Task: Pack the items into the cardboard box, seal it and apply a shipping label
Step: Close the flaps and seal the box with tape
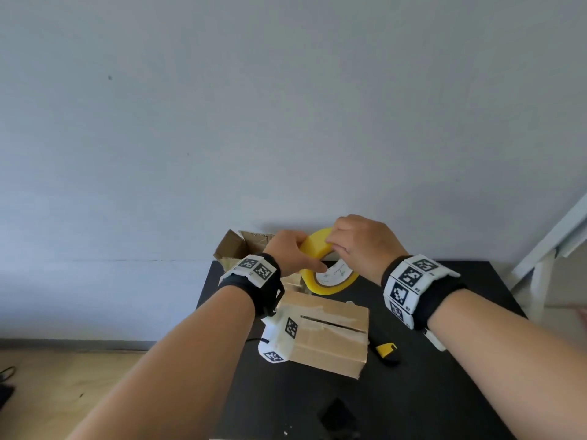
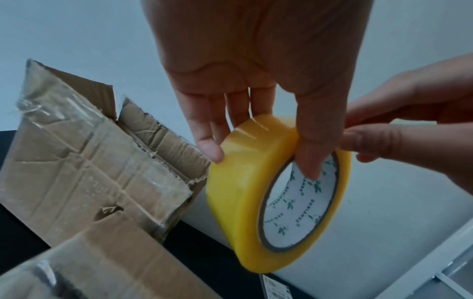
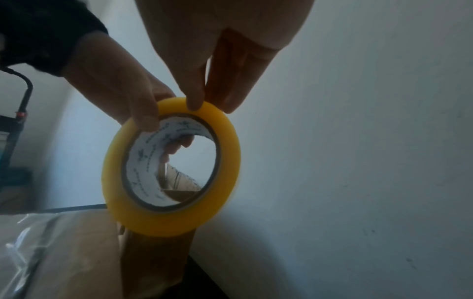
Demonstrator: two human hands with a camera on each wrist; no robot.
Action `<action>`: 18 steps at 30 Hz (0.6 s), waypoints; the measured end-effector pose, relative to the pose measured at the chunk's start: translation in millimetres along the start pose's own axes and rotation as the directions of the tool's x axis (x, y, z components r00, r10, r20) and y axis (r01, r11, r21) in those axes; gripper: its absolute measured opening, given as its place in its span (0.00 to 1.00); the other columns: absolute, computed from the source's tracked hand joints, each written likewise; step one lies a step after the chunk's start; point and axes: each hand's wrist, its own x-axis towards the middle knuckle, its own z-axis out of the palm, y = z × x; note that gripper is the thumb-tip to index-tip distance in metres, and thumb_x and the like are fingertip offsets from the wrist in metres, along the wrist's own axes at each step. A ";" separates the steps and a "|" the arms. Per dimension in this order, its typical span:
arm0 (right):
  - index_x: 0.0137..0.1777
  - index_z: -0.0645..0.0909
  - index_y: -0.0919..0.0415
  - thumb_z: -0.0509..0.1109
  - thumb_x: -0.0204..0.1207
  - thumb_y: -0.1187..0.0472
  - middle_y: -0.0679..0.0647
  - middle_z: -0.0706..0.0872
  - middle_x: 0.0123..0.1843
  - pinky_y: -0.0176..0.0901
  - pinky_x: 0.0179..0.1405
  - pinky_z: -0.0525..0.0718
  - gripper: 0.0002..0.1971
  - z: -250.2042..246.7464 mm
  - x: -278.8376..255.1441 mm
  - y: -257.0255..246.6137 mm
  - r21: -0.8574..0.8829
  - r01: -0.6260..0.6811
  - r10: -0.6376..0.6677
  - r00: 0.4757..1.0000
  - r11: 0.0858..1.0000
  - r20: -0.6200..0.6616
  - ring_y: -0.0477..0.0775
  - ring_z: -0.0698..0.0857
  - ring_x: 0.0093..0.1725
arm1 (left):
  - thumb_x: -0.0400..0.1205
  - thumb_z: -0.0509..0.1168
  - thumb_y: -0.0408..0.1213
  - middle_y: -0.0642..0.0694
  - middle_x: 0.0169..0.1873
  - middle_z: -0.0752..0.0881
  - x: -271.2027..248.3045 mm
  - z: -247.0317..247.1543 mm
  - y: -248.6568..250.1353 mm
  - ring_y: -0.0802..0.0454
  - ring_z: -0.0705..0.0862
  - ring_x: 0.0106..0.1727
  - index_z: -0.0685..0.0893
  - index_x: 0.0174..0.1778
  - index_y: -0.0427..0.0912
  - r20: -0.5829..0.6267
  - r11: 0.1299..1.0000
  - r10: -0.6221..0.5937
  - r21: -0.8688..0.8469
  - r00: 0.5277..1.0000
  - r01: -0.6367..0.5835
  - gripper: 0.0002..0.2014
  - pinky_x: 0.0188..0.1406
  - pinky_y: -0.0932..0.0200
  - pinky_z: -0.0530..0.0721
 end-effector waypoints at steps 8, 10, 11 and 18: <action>0.58 0.86 0.57 0.66 0.80 0.56 0.53 0.83 0.53 0.51 0.49 0.81 0.11 -11.1 9.2 -11.5 0.057 -0.083 0.075 0.987 0.995 0.141 0.55 0.81 0.55 | 0.63 0.82 0.41 0.44 0.37 0.84 -8.7 -14.9 -8.2 0.48 0.82 0.39 0.86 0.46 0.36 -0.047 1.000 0.010 -0.021 0.999 -0.011 0.20 0.42 0.54 0.79; 0.53 0.87 0.58 0.69 0.78 0.58 0.54 0.84 0.50 0.51 0.46 0.82 0.09 -9.5 10.5 -14.7 0.076 -0.092 0.084 0.991 0.993 0.102 0.56 0.82 0.51 | 0.63 0.82 0.41 0.41 0.38 0.85 -10.2 -17.9 -9.0 0.46 0.83 0.40 0.86 0.47 0.36 -0.056 1.000 0.012 -0.020 0.998 -0.013 0.21 0.44 0.52 0.80; 0.50 0.88 0.59 0.70 0.77 0.59 0.54 0.84 0.47 0.50 0.43 0.82 0.07 -8.8 10.6 -16.3 0.094 -0.103 0.096 0.992 0.990 0.080 0.57 0.83 0.49 | 0.63 0.82 0.41 0.40 0.40 0.86 -10.7 -19.6 -9.1 0.45 0.83 0.41 0.86 0.48 0.35 -0.059 1.000 0.011 -0.021 0.998 -0.012 0.22 0.45 0.50 0.81; 0.73 0.76 0.49 0.74 0.73 0.48 0.47 0.81 0.66 0.45 0.60 0.78 0.27 -12.2 13.8 -22.7 0.156 -0.264 0.217 0.940 0.952 0.265 0.51 0.79 0.65 | 0.65 0.82 0.35 0.46 0.40 0.84 -19.1 -30.7 -11.1 0.49 0.82 0.41 0.85 0.48 0.40 -0.021 0.999 0.044 0.006 0.999 -0.044 0.19 0.39 0.58 0.79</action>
